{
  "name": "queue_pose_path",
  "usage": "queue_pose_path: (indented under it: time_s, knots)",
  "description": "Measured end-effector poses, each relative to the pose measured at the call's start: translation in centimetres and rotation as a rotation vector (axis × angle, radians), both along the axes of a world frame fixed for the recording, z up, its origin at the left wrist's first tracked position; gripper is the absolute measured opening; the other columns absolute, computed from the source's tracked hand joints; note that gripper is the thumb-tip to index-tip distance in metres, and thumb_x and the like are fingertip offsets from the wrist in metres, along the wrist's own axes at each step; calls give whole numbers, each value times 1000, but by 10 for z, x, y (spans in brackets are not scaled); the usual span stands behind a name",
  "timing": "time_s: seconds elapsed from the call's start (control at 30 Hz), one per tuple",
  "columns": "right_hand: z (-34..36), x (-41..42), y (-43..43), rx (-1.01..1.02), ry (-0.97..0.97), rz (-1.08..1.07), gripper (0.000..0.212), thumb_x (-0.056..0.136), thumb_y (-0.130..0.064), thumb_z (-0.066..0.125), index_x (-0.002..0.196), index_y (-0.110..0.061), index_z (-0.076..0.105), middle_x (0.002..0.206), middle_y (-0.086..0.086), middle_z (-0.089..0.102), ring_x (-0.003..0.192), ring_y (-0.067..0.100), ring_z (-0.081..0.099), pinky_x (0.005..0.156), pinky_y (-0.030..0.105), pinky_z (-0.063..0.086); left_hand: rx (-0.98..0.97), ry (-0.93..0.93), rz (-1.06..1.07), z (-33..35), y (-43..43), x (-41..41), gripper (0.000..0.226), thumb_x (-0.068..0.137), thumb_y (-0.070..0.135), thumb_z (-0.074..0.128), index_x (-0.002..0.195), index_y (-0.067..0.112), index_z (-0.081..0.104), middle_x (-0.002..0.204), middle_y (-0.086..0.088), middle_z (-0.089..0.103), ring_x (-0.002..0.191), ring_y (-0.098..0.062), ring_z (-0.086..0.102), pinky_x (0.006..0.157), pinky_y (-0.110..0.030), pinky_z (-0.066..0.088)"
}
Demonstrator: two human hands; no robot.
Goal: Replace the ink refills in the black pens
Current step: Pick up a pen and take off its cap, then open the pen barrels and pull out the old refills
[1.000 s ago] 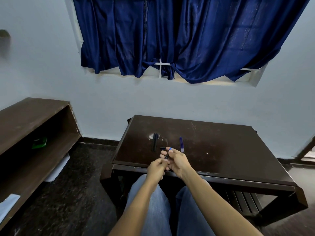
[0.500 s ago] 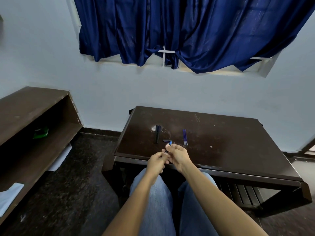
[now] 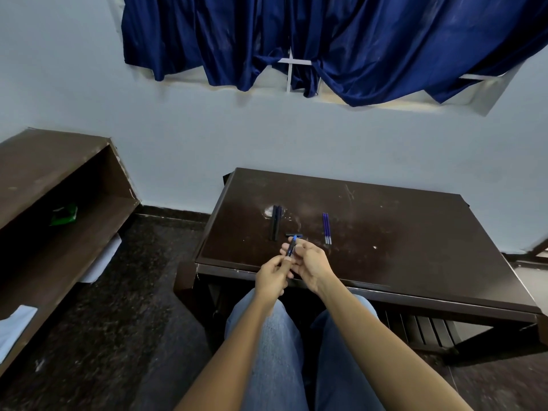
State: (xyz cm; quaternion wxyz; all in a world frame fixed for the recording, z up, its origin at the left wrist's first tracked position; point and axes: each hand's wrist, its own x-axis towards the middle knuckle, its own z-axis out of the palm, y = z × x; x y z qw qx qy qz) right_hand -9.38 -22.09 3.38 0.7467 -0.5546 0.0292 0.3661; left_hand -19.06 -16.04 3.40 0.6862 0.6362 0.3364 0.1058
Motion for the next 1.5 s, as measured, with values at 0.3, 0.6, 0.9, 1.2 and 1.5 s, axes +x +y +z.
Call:
queue_pose_path:
  time_s: [0.3, 0.6, 0.9, 1.2, 1.5]
  knots:
    - [-14, 24, 19, -47, -8, 8, 21, 95, 0, 48, 103, -6, 66, 91, 11, 70, 80, 19, 66, 74, 35, 56, 45, -8, 16, -15, 15, 19, 21, 97, 29, 49, 98, 17, 68, 64, 3, 54, 44, -3, 39, 41, -17, 31]
    - [-9, 73, 37, -25, 26, -66, 20, 93, -3, 52, 107, -9, 64, 93, 5, 71, 92, 18, 68, 81, 32, 53, 15, -62, -7, -29, 20, 36, 29, 101, 22, 42, 123, 36, 55, 68, 0, 54, 47, 2, 45, 47, -11, 35]
    - [-16, 137, 49, -526, -559, 18, 18, 84, -4, 61, 97, -12, 70, 84, 2, 68, 83, 17, 61, 75, 15, 49, -55, -51, 91, -45, 29, 53, 31, 101, 21, 40, 125, 33, 57, 72, 2, 54, 53, 0, 46, 50, -14, 36]
    - [-51, 150, 63, -929, -899, 477, 22, 88, -4, 56, 100, -11, 74, 100, 10, 73, 93, 22, 67, 82, 28, 53, -157, -34, 189, -57, 44, 64, 29, 101, 21, 41, 120, 36, 58, 69, 2, 54, 53, -3, 40, 47, -15, 33]
    - [-65, 155, 64, -914, -956, 490, 21, 89, -9, 58, 104, -11, 73, 104, 7, 72, 98, 18, 65, 86, 24, 46, -189, -22, 210, -70, 51, 86, 29, 101, 22, 41, 119, 35, 60, 71, 1, 53, 53, -3, 42, 52, -17, 33]
